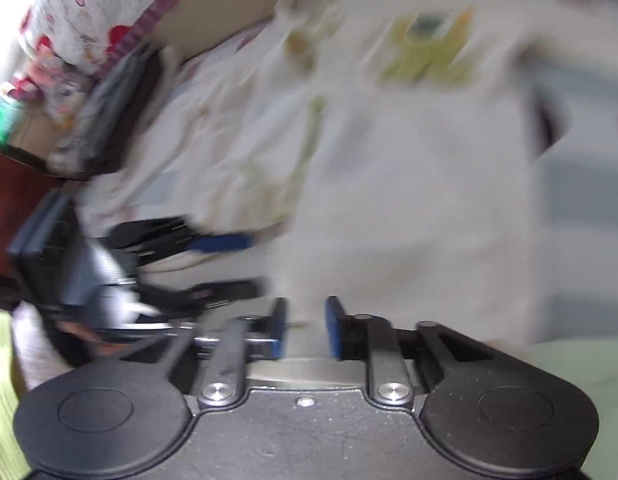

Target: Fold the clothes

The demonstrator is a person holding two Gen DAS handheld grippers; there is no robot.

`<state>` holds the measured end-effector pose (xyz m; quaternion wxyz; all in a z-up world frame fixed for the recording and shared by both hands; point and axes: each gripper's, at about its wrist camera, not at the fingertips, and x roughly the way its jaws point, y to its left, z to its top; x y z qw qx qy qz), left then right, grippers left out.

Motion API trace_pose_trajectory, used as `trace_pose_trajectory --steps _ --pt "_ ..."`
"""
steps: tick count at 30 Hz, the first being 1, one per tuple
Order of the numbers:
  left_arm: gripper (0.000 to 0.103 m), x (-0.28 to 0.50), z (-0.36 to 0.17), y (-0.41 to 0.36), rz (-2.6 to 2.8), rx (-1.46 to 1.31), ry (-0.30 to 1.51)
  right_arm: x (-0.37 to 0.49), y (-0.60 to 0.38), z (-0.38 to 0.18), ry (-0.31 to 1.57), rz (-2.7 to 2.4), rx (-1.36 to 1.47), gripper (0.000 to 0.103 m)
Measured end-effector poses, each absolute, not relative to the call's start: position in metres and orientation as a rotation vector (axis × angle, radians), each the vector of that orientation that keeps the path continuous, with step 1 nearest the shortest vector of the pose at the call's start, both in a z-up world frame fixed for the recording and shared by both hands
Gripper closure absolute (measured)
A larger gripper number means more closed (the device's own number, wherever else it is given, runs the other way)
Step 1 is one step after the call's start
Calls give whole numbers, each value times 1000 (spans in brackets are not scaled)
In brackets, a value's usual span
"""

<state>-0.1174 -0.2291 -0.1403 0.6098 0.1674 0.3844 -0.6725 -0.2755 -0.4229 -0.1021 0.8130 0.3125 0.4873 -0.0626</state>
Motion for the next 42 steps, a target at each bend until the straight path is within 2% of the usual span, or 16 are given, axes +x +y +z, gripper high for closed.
trace_pose_trajectory --steps 1,6,9,12,13,14,15,16,21,25,30,35,39,42 --pt "55 -120 -138 -229 -1585 380 895 -282 -425 -94 1051 -185 588 56" --pt "57 -141 -133 -242 -1702 406 894 -304 -432 -91 1167 -321 290 56" --pt "57 -149 -140 -261 -1696 445 941 -305 -436 -101 1202 -322 281 56" --pt "51 -147 -156 -277 -1623 457 1050 -308 -436 -111 1197 -310 289 57" --pt "52 -145 -160 -280 -1607 449 1085 -304 -435 -115 1197 -316 289 66" --pt "56 -143 -165 -283 -1590 441 1119 -300 -434 -118 1197 -323 288 93" --pt "82 -142 -168 -285 -1578 442 1132 -300 -435 -118 1188 -329 301 103" --pt "94 -142 -168 -283 -1571 459 1102 -300 -436 -118 1178 -336 316 102" --pt "94 -128 -153 -264 -1515 437 1000 -330 -460 -93 1022 -441 512 102" --pt "94 -114 -126 -242 -1548 363 938 -351 -466 -90 973 -492 600 102" --pt "94 -104 -106 -206 -1580 353 917 -369 -466 -94 984 -536 603 102" --pt "97 -117 -117 -198 -1596 439 960 -373 -467 -110 1023 -559 627 102" --pt "97 -127 -120 -198 -1602 493 980 -380 -462 -95 982 -524 606 102" --pt "97 -131 -132 -199 -1599 553 1035 -383 -459 -101 1056 -515 568 101"
